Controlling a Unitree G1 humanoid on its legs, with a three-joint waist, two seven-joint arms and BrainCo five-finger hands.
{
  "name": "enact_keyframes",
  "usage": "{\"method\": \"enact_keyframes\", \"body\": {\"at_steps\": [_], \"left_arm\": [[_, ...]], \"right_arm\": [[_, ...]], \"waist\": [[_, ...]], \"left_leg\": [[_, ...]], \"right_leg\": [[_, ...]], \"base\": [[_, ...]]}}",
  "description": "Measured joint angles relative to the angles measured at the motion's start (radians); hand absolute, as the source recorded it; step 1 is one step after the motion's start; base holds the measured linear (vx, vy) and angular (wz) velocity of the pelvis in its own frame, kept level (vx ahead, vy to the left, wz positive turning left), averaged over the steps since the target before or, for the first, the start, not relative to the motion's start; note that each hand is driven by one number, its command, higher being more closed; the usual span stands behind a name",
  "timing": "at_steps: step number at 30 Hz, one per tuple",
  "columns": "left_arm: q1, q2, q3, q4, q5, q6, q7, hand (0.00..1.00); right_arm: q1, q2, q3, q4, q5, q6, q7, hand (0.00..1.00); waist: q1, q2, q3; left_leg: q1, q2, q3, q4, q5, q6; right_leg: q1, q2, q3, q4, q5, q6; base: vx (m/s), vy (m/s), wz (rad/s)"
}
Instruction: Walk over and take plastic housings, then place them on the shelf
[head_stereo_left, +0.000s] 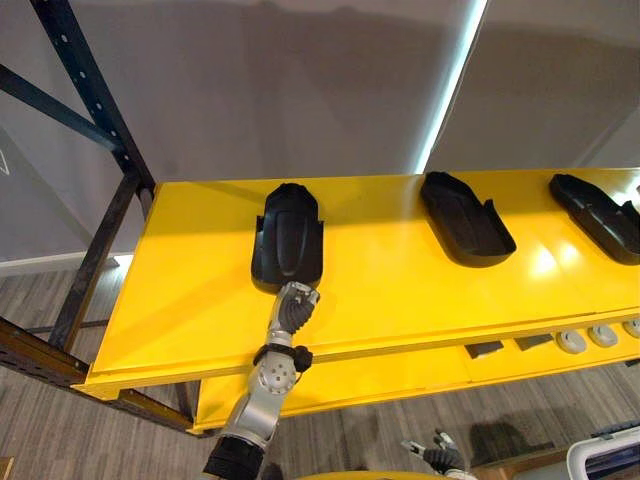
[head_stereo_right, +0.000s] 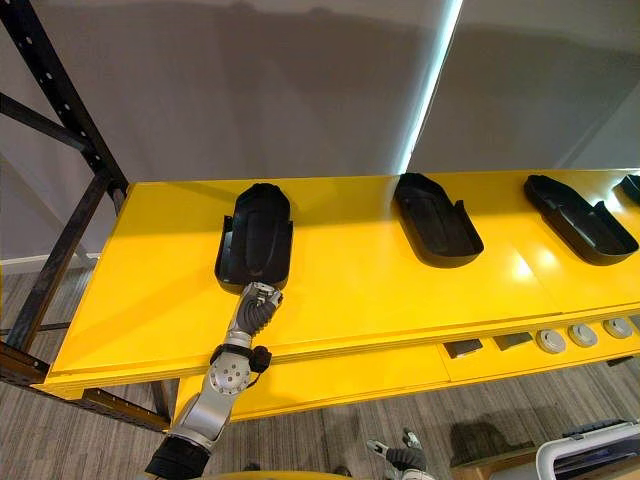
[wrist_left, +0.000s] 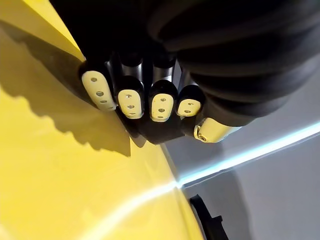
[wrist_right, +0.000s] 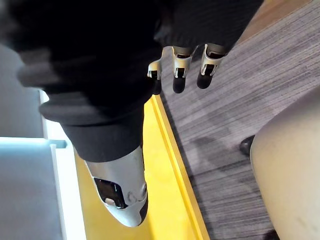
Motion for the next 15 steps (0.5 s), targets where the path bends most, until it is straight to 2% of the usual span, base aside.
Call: {"method": "enact_keyframes", "body": {"at_steps": [7, 9, 10, 12, 14, 15], "left_arm": [[-0.001, 0.018, 0.005, -0.019, -0.036, 0.001, 0.008, 1.00], [0.031, 0.024, 0.006, -0.143, -0.055, 0.009, 0.009, 1.00], [0.050, 0.037, 0.007, -0.265, -0.070, 0.004, 0.016, 1.00], [0.058, 0.057, 0.014, -0.428, -0.090, -0.026, 0.020, 1.00], [0.067, 0.058, 0.083, -0.598, -0.125, -0.079, 0.044, 1.00], [0.080, 0.056, 0.112, -0.643, -0.135, -0.090, 0.057, 1.00]], "right_arm": [[-0.020, -0.001, 0.000, 0.026, 0.000, 0.000, -0.001, 0.00], [-0.021, -0.002, 0.001, 0.034, 0.000, -0.004, -0.001, 0.00], [-0.021, -0.002, 0.000, 0.036, 0.002, -0.004, -0.003, 0.00], [-0.019, -0.002, 0.001, 0.037, 0.002, -0.004, -0.005, 0.00], [-0.016, -0.004, 0.002, 0.038, 0.001, -0.004, -0.012, 0.00], [-0.017, -0.004, 0.002, 0.037, 0.001, -0.004, -0.015, 0.00]], "waist": [[-0.014, 0.001, 0.002], [-0.018, 0.000, 0.003], [-0.014, -0.001, 0.004], [-0.006, -0.002, 0.005], [0.010, 0.001, 0.009], [0.009, 0.003, 0.012]], "left_leg": [[0.001, -0.005, -0.025, -0.003, 0.004, 0.004], [0.000, -0.001, -0.029, -0.001, 0.005, 0.004], [0.000, 0.002, -0.033, -0.002, 0.004, 0.004], [0.000, 0.003, -0.043, -0.002, 0.003, 0.004], [-0.003, 0.004, -0.051, -0.006, -0.005, 0.004], [-0.002, 0.004, -0.053, -0.008, -0.006, 0.005]], "right_leg": [[0.023, -0.005, -0.024, -0.011, 0.003, 0.001], [0.026, -0.011, -0.025, -0.010, 0.003, 0.001], [0.026, -0.011, -0.025, -0.007, 0.003, 0.001], [0.030, -0.011, -0.026, -0.005, 0.003, 0.001], [0.034, -0.010, -0.031, 0.003, -0.001, 0.004], [0.036, -0.010, -0.034, 0.007, -0.005, 0.005]], "base": [[0.02, -0.005, 0.10], [0.00, 0.008, 0.08], [-0.01, 0.002, 0.08], [-0.02, -0.004, 0.12], [-0.05, -0.007, 0.11], [-0.06, -0.008, 0.12]]}}
